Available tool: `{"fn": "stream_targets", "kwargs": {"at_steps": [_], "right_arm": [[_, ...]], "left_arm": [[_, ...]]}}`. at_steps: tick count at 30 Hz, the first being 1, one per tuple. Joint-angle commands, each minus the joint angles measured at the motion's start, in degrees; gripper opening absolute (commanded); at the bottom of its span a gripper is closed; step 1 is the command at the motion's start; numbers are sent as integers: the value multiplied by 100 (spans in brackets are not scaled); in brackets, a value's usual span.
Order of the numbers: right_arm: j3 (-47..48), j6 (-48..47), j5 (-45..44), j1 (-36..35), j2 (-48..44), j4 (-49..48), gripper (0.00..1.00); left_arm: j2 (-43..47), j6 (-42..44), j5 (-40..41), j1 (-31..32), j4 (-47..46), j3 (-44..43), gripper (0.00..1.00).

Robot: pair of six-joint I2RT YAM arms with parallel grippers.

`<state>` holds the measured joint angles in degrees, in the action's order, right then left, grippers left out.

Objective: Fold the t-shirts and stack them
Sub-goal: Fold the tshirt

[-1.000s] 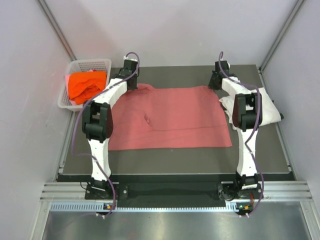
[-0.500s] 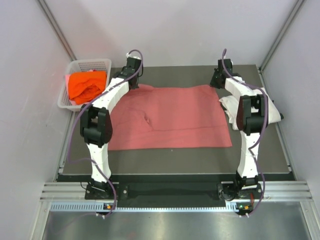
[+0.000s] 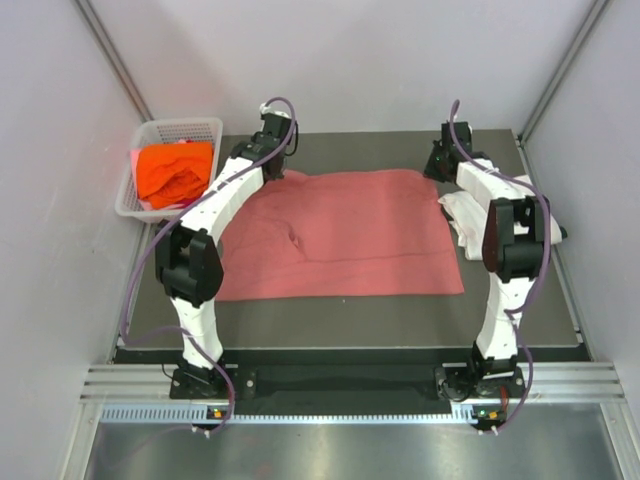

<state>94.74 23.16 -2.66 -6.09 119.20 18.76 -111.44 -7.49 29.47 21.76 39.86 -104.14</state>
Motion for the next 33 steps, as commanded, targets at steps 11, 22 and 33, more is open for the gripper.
{"fn": "stream_targets", "kwargs": {"at_steps": [11, 22, 33], "right_arm": [[-781, 75, -7, 46, -1153, -286, 0], [-1537, 101, -165, 46, -1733, -329, 0], [-1976, -92, -288, 55, -1987, -136, 0]], "left_arm": [[1291, -157, 630, 180, 611, 543, 0], [1669, -157, 551, 355, 1023, 676, 0], [1941, -192, 524, 478, 1244, 1062, 0]]}}
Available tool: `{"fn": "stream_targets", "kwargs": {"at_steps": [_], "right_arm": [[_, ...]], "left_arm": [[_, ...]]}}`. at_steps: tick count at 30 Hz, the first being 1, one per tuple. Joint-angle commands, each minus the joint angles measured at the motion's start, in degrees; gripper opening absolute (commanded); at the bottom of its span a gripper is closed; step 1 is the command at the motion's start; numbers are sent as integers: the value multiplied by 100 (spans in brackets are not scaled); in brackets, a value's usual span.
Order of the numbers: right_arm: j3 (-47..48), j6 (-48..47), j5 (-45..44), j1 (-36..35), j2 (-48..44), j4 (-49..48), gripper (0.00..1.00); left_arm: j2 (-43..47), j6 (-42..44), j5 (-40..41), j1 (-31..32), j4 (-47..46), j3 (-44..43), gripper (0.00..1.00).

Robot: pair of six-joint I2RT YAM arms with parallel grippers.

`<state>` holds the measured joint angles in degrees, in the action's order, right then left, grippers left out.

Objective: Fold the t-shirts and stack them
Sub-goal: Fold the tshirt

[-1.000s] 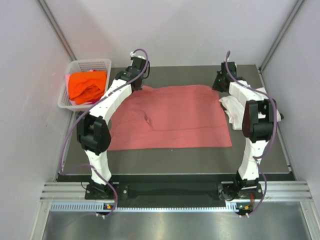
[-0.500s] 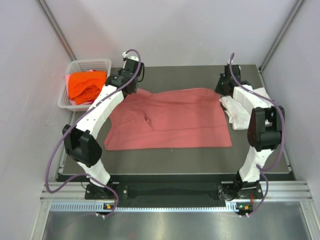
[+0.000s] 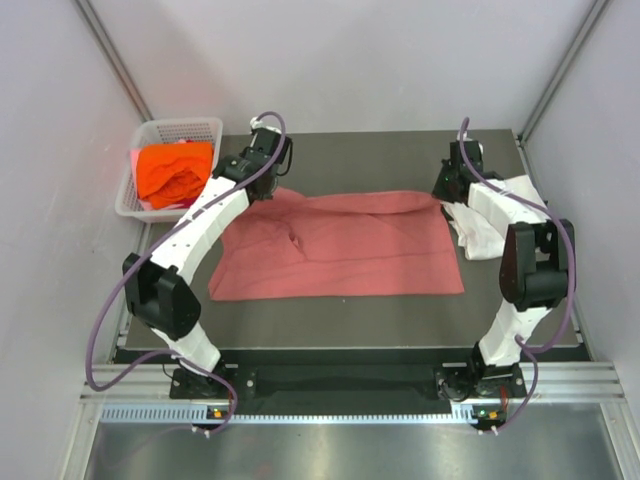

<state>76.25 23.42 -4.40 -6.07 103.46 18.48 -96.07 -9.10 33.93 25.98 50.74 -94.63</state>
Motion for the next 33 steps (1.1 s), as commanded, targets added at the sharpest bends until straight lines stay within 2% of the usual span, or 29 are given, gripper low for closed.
{"fn": "stream_targets", "kwargs": {"at_steps": [1, 6, 13, 18, 33], "right_arm": [[-189, -136, -113, 53, -458, -151, 0], [-409, -198, 9, 44, -511, -135, 0], [-830, -232, 115, 53, -669, -205, 0], [-1103, -285, 45, 44, -845, -248, 0], [-1745, -294, -70, 44, -1328, -398, 0]], "left_arm": [[431, -39, 78, 74, 164, 225, 0], [493, -74, 333, 206, 348, 463, 0], [423, -144, 264, 241, 683, 647, 0], [572, -171, 26, 285, 516, 1208, 0], [748, -285, 0, 338, 586, 1842, 0]]}}
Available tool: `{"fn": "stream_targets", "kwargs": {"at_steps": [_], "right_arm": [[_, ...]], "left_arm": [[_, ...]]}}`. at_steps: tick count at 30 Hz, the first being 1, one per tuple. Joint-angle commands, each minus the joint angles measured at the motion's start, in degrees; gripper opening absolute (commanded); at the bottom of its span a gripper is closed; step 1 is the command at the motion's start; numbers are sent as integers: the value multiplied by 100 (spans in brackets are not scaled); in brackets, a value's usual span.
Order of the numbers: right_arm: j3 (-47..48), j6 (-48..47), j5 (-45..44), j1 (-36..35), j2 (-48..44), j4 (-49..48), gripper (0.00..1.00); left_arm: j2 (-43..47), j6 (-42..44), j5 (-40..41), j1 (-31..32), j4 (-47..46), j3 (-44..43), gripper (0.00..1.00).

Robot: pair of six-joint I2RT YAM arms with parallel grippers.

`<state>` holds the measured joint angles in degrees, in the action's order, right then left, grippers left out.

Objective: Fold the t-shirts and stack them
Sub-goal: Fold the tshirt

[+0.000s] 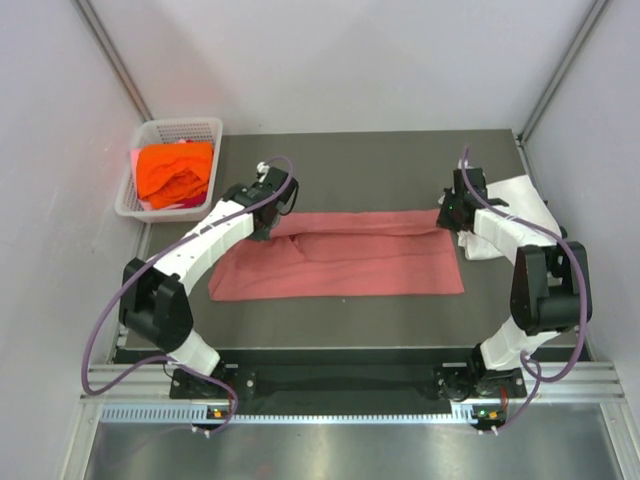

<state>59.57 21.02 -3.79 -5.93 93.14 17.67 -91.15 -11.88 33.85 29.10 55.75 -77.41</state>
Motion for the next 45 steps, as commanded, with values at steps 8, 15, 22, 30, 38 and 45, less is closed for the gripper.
{"fn": "stream_targets", "kwargs": {"at_steps": [8, 15, 22, 30, 38, 45], "right_arm": [[-604, 87, -174, 31, -604, -580, 0], [-1087, 254, -280, 31, -850, -879, 1], [-1509, 403, -306, 31, -1017, -1108, 3], [-1861, 666, -745, 22, -1324, -1257, 18], [-2151, 597, -1106, -180, -2054, -1407, 57], [-2002, 518, -764, -329, -1897, -1398, 51]], "left_arm": [[388, -113, -255, 34, -2, 428, 0], [432, -139, -475, 52, -134, 700, 0], [388, -271, -361, 60, -134, 946, 0], [432, -192, -651, 96, -292, 1193, 0], [440, -271, -415, 192, -135, 1184, 0], [529, -411, -300, 245, -12, 1316, 0]]}}
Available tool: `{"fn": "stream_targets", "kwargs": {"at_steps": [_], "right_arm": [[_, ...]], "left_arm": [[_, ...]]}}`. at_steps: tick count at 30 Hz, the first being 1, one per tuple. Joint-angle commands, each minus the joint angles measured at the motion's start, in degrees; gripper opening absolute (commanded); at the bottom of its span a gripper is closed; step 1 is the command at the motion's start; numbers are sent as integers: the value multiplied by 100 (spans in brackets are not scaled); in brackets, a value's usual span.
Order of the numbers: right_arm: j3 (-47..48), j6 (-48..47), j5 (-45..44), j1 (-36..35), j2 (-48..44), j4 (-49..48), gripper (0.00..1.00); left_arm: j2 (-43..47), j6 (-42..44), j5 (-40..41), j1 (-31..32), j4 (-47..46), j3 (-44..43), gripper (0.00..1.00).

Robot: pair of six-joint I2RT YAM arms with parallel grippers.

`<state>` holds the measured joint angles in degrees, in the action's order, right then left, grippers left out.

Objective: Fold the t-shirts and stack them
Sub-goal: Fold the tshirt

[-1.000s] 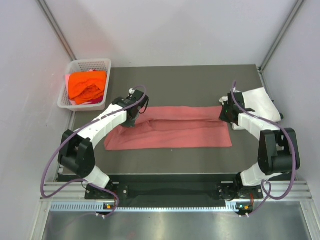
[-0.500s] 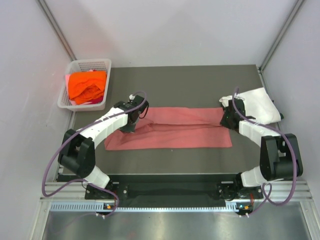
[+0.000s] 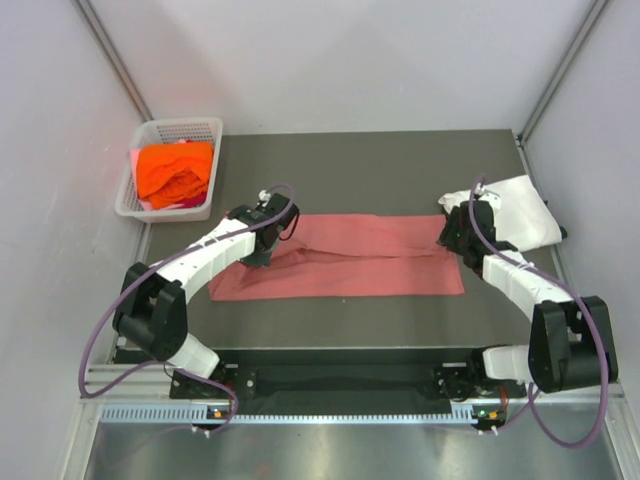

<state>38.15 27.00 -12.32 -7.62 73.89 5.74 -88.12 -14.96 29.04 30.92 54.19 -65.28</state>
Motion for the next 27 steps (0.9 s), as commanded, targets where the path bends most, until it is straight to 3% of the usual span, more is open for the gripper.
{"fn": "stream_targets", "kwargs": {"at_steps": [1, 7, 20, 23, 27], "right_arm": [[183, -90, 124, -231, 142, -161, 51], [351, -90, 115, -293, 609, -11, 51], [307, 7, -34, -284, 1075, -82, 48], [342, 33, -16, -284, 1128, -99, 43], [316, 68, 1, -284, 1102, -126, 29]], "left_arm": [[216, -147, 233, 125, 196, 85, 0], [-3, -674, 497, 538, 601, -46, 0], [5, -1202, 1499, 591, 1154, -275, 0], [-56, -1044, 1368, 600, 1129, -336, 0], [-197, -904, 1078, 608, 1085, -337, 0]]}}
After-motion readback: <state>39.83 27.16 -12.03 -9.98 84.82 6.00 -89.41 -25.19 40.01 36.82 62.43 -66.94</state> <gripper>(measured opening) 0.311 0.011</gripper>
